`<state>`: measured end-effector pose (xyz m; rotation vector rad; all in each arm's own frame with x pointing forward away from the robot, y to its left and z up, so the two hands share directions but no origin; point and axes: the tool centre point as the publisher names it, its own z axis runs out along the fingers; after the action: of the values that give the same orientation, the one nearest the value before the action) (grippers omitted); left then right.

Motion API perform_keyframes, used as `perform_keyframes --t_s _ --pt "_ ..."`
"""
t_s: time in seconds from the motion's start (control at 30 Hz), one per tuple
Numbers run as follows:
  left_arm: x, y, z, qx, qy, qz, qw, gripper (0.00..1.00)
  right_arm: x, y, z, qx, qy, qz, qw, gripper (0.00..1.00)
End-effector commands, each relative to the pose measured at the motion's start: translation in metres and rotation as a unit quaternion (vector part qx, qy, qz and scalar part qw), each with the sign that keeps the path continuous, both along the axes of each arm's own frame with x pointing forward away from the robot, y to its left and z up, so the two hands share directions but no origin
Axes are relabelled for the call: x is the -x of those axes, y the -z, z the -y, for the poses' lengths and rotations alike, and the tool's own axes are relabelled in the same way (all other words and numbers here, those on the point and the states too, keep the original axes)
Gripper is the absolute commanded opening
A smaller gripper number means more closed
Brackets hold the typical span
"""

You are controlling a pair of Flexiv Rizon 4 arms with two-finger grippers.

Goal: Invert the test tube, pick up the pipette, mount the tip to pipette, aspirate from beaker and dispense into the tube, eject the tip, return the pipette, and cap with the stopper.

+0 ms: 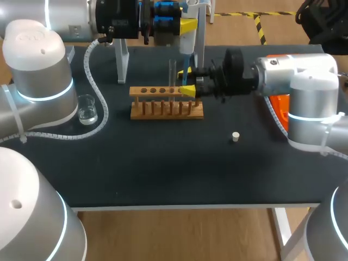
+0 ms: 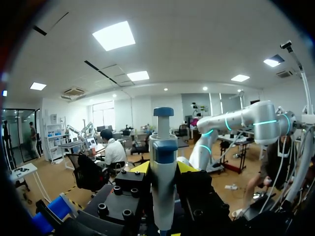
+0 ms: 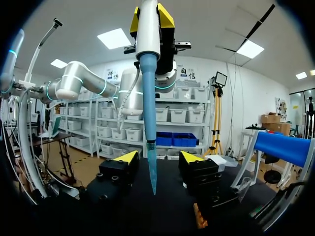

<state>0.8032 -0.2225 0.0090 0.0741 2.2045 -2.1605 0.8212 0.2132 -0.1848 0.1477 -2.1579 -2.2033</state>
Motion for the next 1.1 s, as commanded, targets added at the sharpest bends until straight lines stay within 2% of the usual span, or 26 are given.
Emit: perform_keyframes --t_s 0.03,0.6,0.87,1.1 --pt "0.001 0.000 0.000 0.001 -0.001 0.001 1.000 0.00 0.004 0.003 0.011 0.006 0.002 -0.002 1.000 1.00" --pt "0.001 0.000 0.000 0.001 -0.001 0.001 1.000 0.00 0.014 0.035 0.068 0.047 0.024 -0.017 0.998 1.00" --pt "0.001 0.000 0.000 0.001 -0.001 0.001 1.000 0.00 0.018 0.041 0.084 0.057 0.031 -0.016 0.998 1.00" --pt "0.001 0.000 0.000 0.001 -0.001 0.001 1.000 0.00 0.018 0.041 0.084 0.057 0.031 -0.016 0.998 1.00"
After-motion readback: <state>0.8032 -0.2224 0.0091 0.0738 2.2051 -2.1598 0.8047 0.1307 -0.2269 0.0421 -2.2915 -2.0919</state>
